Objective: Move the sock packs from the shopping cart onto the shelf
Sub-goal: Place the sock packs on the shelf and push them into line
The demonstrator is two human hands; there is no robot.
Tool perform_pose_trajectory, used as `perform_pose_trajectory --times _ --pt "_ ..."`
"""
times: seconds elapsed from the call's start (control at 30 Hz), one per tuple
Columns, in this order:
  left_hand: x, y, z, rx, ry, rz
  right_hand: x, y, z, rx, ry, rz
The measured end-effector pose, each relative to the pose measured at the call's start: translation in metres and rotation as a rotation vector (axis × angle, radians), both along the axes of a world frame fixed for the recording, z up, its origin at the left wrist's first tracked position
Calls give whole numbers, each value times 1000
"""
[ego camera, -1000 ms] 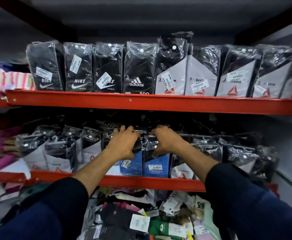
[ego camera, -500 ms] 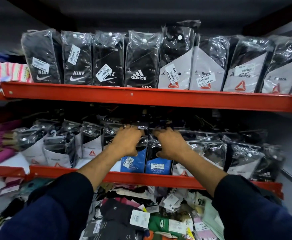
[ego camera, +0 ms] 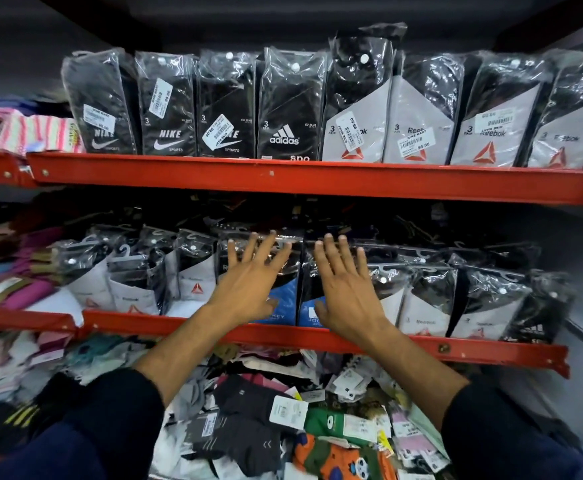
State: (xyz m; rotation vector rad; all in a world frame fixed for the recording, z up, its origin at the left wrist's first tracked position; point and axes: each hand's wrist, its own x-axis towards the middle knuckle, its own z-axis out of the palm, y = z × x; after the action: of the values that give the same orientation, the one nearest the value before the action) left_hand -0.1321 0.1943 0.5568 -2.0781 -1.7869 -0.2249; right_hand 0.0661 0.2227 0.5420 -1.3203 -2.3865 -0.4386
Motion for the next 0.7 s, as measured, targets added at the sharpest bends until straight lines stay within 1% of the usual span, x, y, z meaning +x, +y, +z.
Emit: perform_pose_trajectory --times 0.1,0.2,0.27,0.37,0.5,0.63,0.7 --pt "-6 -37 -34 113 -45 -18 2 -23 -23 97 79 -13" --pt "-12 -74 -82 140 -57 5 0 -50 -60 124 131 -6" --pt "-17 -97 -119 122 -83 36 -2 -69 -90 109 145 7" --pt "-27 -136 -180 38 -124 73 -9 -98 -144 27 127 36" --pt "-36 -184 -261 -122 -166 129 -21 -134 -220 -163 71 66" --pt "-40 -225 -333 -340 -237 200 -31 -161 -295 -383 -28 86" --pt "-40 -245 -368 -436 -261 200 -34 -175 -329 -483 -70 90"
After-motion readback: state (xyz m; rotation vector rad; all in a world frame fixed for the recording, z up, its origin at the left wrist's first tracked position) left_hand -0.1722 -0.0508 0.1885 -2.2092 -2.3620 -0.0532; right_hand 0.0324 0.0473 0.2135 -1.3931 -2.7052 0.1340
